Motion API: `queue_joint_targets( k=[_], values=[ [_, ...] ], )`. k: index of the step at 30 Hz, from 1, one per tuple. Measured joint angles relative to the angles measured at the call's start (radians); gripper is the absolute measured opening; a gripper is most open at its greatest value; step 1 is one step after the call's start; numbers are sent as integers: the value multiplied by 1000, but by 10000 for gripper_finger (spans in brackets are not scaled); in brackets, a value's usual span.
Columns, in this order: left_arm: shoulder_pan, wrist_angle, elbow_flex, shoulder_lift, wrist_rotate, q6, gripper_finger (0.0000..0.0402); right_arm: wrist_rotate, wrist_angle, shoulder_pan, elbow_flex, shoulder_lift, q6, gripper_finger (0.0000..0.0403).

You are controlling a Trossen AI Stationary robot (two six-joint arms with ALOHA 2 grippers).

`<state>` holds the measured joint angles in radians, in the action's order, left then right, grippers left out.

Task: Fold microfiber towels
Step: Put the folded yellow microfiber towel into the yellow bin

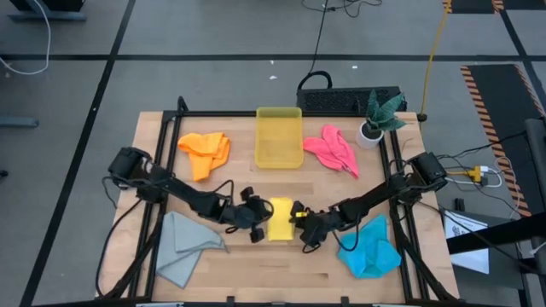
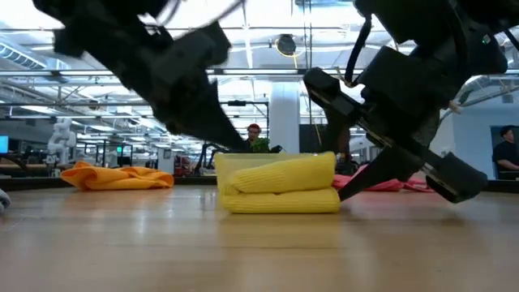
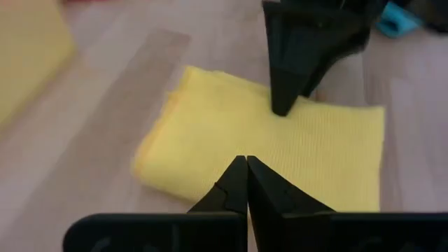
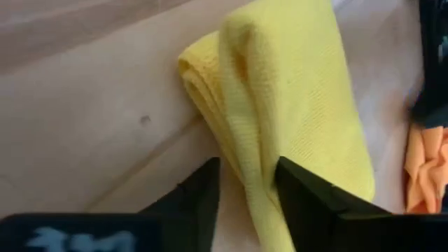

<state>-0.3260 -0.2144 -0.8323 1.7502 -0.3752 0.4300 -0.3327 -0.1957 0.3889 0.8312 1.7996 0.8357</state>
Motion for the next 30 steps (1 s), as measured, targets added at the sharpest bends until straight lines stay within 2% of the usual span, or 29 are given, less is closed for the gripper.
queue_joint_targets(
  k=[4, 7, 13, 20, 25, 30],
  values=[
    [49, -57, -12, 52, 61, -11, 12, -32, 10, 1, 4, -2, 50, 193],
    [81, -63, -11, 78, 93, -26, 11, -32, -2, 0, 4, -1, 107, 216],
    [119, -20, -9, 105, 115, -28, 9, -35, -128, -25, 7, 83, 240, 211],
    [117, -29, -11, 141, 111, -19, 4, -60, -254, -47, 7, 136, 280, 166],
    [111, -25, -11, 135, 110, -20, 14, -60, -253, -55, 7, 136, 265, 101],
    [107, 81, -9, 70, 114, -30, 15, -74, -244, -34, 7, 130, 197, 29]
  ],
)
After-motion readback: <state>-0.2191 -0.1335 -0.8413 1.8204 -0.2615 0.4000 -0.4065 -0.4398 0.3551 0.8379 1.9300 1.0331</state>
